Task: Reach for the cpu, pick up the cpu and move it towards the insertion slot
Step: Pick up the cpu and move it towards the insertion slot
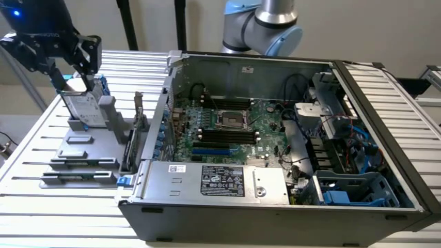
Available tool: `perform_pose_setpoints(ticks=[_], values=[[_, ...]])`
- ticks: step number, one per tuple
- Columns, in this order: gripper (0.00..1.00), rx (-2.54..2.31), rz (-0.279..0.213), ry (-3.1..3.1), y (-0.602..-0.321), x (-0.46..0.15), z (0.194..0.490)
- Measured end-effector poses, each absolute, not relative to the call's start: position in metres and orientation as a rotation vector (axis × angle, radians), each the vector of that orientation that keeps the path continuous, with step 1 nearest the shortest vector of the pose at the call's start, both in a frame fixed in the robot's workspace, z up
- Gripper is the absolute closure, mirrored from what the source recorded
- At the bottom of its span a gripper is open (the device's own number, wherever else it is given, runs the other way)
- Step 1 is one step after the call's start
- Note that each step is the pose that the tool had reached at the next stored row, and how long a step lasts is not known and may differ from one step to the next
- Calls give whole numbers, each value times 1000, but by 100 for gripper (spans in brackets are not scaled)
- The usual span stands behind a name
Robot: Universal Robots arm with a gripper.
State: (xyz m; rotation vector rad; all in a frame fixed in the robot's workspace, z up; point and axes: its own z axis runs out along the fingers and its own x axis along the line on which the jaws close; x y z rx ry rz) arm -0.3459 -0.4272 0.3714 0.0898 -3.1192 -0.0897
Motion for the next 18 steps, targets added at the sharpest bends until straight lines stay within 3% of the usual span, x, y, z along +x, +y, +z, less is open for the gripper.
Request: perform_pose_setpoints(ticks=[18], values=[[46,90,-181,-3108,-427,-264,410]])
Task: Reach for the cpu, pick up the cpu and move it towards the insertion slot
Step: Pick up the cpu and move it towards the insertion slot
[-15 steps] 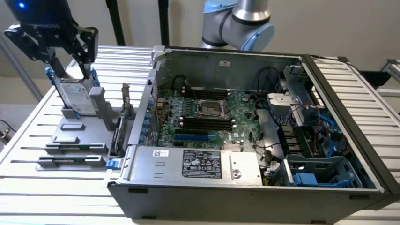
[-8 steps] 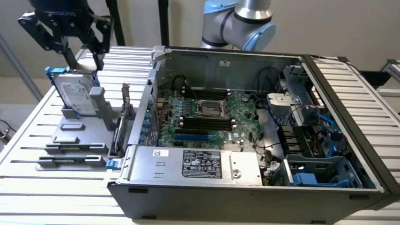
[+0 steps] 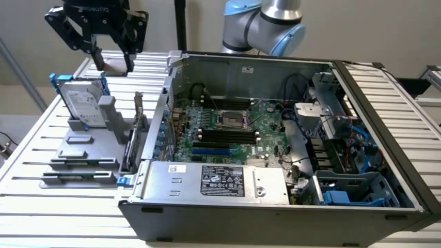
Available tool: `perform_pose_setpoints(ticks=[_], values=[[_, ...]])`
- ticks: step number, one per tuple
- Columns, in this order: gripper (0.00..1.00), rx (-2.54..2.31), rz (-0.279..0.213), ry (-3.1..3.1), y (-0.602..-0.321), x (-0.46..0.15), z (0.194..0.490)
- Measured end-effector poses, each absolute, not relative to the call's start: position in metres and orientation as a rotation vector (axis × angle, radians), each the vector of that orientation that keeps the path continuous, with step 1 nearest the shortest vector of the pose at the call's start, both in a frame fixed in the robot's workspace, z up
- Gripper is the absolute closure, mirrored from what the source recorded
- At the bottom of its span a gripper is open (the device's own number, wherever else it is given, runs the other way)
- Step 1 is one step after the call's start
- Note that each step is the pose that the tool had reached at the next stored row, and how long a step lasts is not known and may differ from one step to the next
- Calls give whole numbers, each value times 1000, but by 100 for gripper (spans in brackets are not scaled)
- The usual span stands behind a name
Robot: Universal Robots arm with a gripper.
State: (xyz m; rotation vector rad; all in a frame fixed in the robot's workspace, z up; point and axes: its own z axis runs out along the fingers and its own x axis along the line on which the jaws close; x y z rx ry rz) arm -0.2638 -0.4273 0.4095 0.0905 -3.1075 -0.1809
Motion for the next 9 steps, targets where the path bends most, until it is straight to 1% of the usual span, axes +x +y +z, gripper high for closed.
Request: perform_pose_setpoints(ticks=[3,9], values=[[46,91,-204,-3106,-428,-253,410],[46,91,-223,-3105,-428,-233,414]])
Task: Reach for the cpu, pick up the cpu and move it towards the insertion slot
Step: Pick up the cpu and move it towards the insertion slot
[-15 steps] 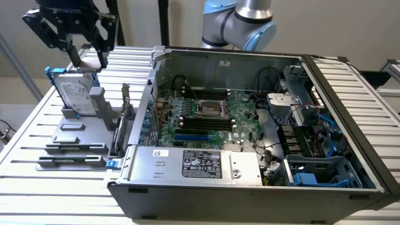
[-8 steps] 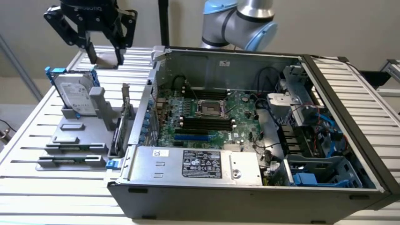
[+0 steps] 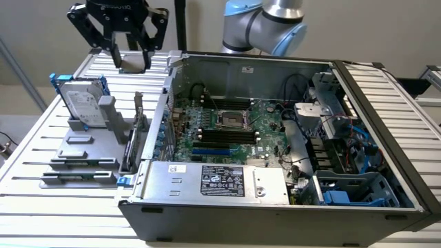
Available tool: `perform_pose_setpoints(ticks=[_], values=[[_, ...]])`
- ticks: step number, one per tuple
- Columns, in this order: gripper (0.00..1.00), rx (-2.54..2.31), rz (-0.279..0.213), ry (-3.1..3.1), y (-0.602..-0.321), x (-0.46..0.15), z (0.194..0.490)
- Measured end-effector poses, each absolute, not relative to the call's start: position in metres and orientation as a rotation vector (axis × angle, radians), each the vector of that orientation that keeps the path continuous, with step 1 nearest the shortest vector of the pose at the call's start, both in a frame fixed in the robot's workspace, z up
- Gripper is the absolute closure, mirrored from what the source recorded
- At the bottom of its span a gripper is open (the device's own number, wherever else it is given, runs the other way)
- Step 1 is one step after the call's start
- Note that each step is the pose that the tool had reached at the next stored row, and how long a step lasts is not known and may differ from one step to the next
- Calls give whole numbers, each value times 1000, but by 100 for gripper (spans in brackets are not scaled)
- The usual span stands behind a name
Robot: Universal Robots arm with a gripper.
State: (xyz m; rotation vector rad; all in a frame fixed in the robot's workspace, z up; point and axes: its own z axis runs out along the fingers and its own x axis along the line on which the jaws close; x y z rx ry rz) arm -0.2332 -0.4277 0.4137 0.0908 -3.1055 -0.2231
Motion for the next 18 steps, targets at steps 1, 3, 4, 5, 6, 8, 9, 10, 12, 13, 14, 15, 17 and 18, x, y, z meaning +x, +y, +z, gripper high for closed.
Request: perform_pose_setpoints(ticks=[1,3,4,5,6,8,9,10,12,13,14,15,17,18], values=[[46,91,-231,-3105,-428,-229,414],[46,91,-246,-3104,-428,-220,414],[46,91,-249,-3104,-428,-215,414],[46,91,-251,-3104,-428,-211,414],[46,91,-253,-3104,-428,-206,414],[46,91,-253,-3104,-428,-197,414],[46,91,-253,-3104,-428,-192,414],[46,91,-253,-3104,-428,-188,414],[46,91,-253,-3104,-427,-179,414],[46,91,-253,-3103,-427,-174,413],[46,91,-253,-3103,-426,-170,413],[46,91,-253,-3103,-426,-165,412],[46,91,-253,-3103,-424,-156,411],[46,91,-253,-3103,-423,-152,411]])
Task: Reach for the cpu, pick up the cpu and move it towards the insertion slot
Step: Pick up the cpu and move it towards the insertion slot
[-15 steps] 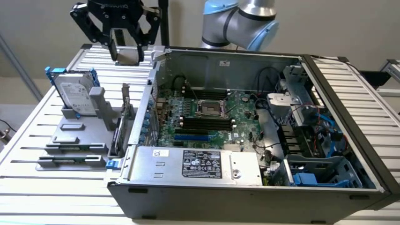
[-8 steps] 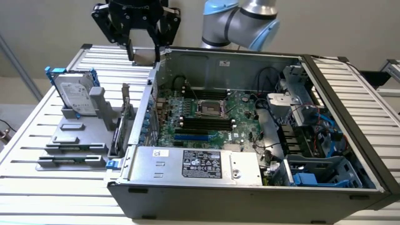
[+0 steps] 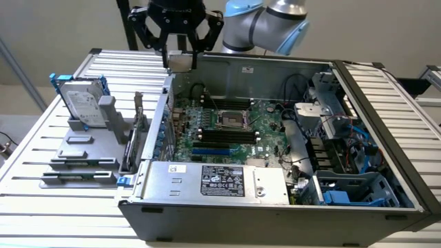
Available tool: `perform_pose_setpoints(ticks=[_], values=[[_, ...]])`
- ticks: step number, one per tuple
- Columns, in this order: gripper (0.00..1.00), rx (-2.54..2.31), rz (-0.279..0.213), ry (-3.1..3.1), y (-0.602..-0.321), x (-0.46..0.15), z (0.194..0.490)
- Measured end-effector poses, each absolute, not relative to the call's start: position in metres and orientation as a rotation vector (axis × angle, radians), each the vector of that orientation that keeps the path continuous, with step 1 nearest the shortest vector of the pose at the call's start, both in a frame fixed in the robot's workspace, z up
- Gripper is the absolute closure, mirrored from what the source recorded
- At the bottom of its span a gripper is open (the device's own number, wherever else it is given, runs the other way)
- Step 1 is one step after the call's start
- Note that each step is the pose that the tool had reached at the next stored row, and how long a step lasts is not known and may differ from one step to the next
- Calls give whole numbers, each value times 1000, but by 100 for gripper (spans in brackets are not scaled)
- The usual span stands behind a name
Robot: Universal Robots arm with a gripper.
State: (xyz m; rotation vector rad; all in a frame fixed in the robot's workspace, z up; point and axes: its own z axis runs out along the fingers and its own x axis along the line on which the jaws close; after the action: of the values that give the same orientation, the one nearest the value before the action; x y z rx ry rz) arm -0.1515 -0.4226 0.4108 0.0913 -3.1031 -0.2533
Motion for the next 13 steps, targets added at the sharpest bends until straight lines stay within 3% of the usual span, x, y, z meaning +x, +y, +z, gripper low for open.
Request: perform_pose_setpoints(ticks=[13], values=[[46,91,-246,-3103,-400,-100,402]])
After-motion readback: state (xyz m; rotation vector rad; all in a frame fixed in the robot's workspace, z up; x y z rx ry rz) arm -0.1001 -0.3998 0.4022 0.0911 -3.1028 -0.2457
